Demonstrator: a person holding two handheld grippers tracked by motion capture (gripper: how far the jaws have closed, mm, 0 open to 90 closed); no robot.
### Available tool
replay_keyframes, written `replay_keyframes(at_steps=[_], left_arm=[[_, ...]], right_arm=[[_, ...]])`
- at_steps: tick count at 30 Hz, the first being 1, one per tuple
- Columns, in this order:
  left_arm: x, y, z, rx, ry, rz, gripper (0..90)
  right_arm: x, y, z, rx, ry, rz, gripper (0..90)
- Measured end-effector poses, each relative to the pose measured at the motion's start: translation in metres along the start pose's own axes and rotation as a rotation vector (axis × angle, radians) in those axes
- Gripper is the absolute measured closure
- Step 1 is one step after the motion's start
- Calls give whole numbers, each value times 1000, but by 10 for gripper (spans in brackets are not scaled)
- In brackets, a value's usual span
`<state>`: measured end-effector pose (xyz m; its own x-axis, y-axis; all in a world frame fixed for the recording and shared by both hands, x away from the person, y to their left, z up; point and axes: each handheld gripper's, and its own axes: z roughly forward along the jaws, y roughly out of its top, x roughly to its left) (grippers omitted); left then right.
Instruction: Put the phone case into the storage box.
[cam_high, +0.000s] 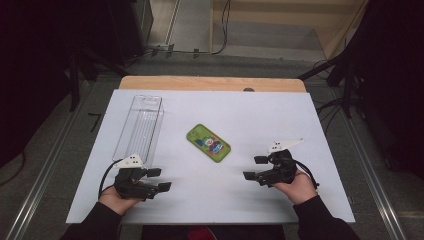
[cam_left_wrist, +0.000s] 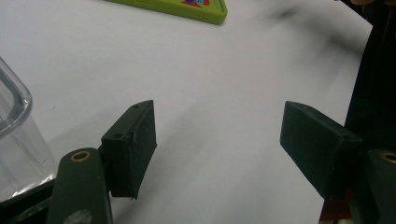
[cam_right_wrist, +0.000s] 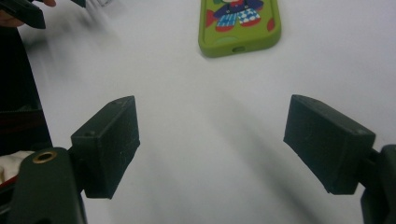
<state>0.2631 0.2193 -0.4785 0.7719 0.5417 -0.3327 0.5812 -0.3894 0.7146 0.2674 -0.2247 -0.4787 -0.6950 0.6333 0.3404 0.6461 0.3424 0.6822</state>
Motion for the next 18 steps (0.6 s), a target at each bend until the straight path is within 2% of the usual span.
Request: replay_keyframes(at_steps=[8,18], left_arm=[[0,0,0,2,2,-2,278],[0,0,1,-3,1,-2,278]], right_arm=[[-7,-20,-11,-4,-16,42,164],[-10,-39,-11,10,-27,70,164]])
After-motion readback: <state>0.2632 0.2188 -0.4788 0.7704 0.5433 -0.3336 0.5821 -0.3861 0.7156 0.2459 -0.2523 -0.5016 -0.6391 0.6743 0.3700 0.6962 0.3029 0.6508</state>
